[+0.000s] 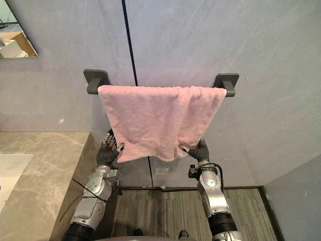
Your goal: Organize washtable
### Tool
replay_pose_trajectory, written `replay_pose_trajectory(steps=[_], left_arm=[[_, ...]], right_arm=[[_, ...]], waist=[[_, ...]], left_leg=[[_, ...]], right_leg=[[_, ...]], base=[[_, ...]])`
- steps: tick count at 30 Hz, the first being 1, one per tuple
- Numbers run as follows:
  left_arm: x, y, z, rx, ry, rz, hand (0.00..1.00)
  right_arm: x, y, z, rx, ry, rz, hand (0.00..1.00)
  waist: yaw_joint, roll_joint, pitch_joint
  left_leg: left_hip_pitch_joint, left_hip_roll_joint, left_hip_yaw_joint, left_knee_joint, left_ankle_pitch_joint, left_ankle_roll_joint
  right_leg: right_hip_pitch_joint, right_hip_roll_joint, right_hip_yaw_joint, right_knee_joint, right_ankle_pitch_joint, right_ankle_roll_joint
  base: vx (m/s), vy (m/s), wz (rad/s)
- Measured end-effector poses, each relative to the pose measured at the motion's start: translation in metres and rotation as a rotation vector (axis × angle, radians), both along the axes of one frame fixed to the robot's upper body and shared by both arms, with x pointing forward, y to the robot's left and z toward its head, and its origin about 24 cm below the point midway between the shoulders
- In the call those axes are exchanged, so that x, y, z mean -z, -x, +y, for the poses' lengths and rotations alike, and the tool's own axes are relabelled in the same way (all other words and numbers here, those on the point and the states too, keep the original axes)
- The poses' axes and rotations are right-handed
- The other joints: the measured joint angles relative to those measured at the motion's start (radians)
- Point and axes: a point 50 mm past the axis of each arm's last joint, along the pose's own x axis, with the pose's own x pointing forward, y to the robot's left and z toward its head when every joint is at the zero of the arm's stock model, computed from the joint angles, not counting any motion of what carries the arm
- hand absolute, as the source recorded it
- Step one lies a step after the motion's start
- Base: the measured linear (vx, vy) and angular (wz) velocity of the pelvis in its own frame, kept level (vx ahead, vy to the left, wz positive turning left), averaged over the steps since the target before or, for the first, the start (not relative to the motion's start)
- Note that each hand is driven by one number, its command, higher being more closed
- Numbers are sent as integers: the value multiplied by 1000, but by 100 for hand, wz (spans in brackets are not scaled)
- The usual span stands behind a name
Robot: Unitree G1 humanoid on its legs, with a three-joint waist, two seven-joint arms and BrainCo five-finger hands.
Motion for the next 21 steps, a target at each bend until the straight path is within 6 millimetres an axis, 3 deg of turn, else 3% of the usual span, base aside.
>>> replay_pose_trajectory(steps=[4,9,13,18,21], left_arm=[[-11,8,18,-106,50,-51,0],[-31,19,45,-256,77,-147,0],[-34,27,64,-372,86,-165,0],[-60,49,88,-541,95,-291,0],[-84,62,98,-615,76,-412,0]], right_arm=[[-1,3,-17,106,-48,-8,0],[-17,9,-34,210,-115,-99,0],[-28,14,-50,322,-139,-161,0],[-54,25,-74,471,-136,-288,0],[-80,31,-80,508,-110,-407,0]], waist=[[0,0,0],[2,0,0],[2,1,0],[3,1,0],[2,2,0]], left_leg=[[0,-2,-1,-1,0,0],[0,-2,-7,-1,0,0],[-1,-3,-14,-1,0,0],[0,-3,-17,-1,0,0],[6,-3,-22,-1,0,0]], right_leg=[[0,0,-3,0,-2,2],[3,-1,-17,0,-7,4],[6,-2,-24,0,-9,4],[10,-2,-27,-1,-10,3],[19,-2,-28,-2,-12,2]], base=[[-1,-2,1],[1,-7,2],[-6,-10,5],[-3,-3,1],[-9,-7,3]])
